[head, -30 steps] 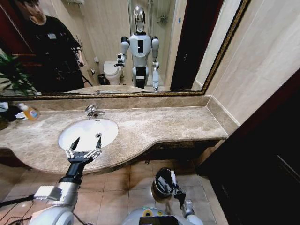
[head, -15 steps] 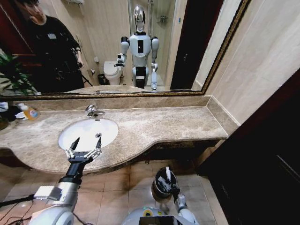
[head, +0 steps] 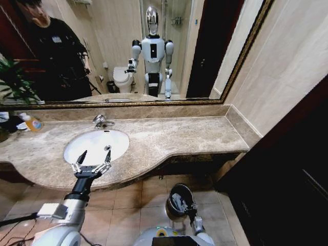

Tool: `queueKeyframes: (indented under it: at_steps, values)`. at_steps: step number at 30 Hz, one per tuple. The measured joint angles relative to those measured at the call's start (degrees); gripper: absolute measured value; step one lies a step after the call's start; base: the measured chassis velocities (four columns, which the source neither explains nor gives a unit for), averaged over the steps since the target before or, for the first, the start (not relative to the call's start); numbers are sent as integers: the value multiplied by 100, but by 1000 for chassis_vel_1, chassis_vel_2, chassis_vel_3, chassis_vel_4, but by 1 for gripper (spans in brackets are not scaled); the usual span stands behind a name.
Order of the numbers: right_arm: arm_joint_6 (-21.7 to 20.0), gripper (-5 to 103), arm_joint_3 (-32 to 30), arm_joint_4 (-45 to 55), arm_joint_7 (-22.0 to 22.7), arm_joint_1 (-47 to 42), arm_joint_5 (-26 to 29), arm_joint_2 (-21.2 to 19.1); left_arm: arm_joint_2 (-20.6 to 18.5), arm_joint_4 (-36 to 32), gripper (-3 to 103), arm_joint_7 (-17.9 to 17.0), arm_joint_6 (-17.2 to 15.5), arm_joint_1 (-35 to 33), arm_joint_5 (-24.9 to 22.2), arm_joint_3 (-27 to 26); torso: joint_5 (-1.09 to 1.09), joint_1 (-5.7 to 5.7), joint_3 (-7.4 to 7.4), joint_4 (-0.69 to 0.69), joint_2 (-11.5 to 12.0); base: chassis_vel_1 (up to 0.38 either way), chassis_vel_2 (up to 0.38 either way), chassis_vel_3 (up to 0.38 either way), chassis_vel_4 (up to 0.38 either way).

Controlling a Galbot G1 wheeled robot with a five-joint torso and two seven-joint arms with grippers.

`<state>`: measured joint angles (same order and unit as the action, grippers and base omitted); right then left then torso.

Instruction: Pick up the trash from the sink and place it in the trash bin.

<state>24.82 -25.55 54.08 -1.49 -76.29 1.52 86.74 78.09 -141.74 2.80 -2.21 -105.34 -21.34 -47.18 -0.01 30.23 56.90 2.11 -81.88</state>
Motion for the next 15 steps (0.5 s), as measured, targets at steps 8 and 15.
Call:
queueKeyframes:
  at_steps: [8, 15]
  values:
    - [-14, 99, 12, 144, 4, -99, 24, 7, 0, 0, 100, 0, 0, 0, 0, 0, 0, 0, 0, 0, 0, 0, 0, 0, 0]
    - [-45, 100, 18, 278, 1, -162, 33, 29, 0, 0, 100, 0, 0, 0, 0, 0, 0, 0, 0, 0, 0, 0, 0, 0, 0]
